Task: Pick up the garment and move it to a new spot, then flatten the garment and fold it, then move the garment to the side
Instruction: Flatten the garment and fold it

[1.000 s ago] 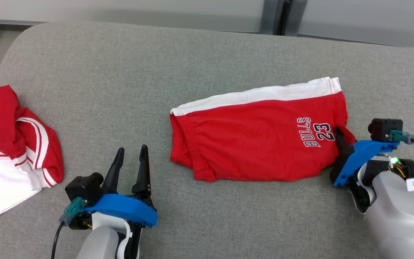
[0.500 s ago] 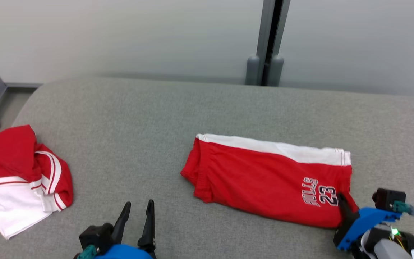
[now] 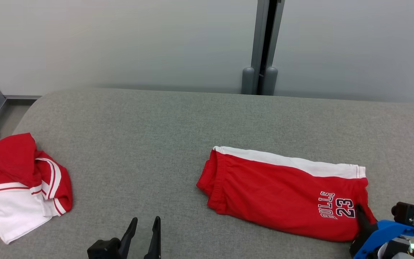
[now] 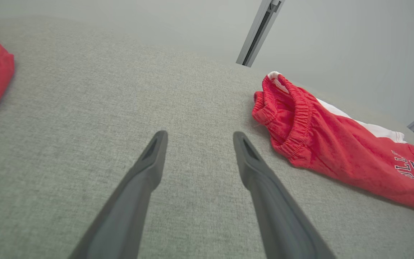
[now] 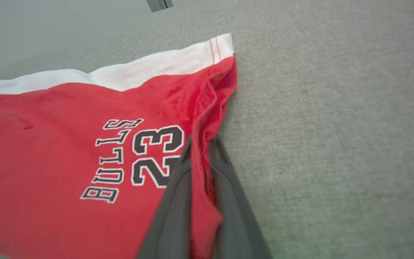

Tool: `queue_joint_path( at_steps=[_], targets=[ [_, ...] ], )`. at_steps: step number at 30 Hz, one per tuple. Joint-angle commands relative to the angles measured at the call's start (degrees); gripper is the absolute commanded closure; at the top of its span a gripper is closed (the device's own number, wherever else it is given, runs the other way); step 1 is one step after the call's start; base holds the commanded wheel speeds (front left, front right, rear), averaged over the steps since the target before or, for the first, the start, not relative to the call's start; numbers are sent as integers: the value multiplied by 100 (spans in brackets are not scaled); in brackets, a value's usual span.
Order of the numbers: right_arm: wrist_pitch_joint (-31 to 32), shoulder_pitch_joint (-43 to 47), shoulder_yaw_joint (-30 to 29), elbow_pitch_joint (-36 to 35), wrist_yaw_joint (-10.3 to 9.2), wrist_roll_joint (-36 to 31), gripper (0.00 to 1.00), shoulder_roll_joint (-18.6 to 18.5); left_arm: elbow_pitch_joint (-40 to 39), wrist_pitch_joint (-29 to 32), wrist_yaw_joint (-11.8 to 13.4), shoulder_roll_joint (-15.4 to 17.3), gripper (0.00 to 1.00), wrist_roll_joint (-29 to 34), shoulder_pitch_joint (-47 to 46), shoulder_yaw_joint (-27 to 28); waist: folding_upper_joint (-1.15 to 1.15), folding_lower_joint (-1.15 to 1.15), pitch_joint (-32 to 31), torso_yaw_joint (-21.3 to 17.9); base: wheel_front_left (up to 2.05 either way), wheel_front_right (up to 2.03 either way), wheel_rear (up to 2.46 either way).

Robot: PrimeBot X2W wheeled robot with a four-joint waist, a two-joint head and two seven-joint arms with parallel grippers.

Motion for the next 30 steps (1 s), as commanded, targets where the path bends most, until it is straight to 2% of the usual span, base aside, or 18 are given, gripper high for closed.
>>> queue_joint_path(
  at_steps=[1,7,13,16,21,22,23,24,30],
  targets=[
    [-70,-101,0,-55,-2,-41,100,-61,-2,-15,-6,0,0,-9,-40,-25,0,0,28,16,0,0,0],
    [-202,-430,130,-810,-1,-66,100,208,-13,-16,-6,-1,0,-59,-111,-134,0,0,95,40,0,0,0],
    [-134,-717,792,-1654,-1,-94,100,656,15,-16,-7,4,0,-90,-215,-299,0,0,193,218,0,0,0],
    [-36,-847,1072,-1738,-1,-55,100,838,33,-15,-7,0,0,-170,-316,-460,0,0,273,433,0,0,0],
    [50,-1014,1401,-1286,-1,-153,100,995,141,-15,-7,1,0,-210,-472,-603,0,0,395,857,0,0,0],
    [58,-1031,1475,-1171,-1,-156,80,1004,162,-16,-8,1,0,-206,-492,-614,0,0,410,922,0,0,0],
    [58,-1020,1652,-1186,0,-20,25,1006,183,-16,-7,1,0,-193,-501,-619,0,0,416,977,0,0,0],
    [38,-993,1861,-1263,0,142,0,1020,196,-16,-7,0,0,-180,-502,-607,0,0,421,1015,0,0,0],
    [41,-777,3244,-1817,-1,1048,0,998,240,-15,-8,-4,0,-125,-391,-376,0,0,378,926,0,0,0]
  ],
)
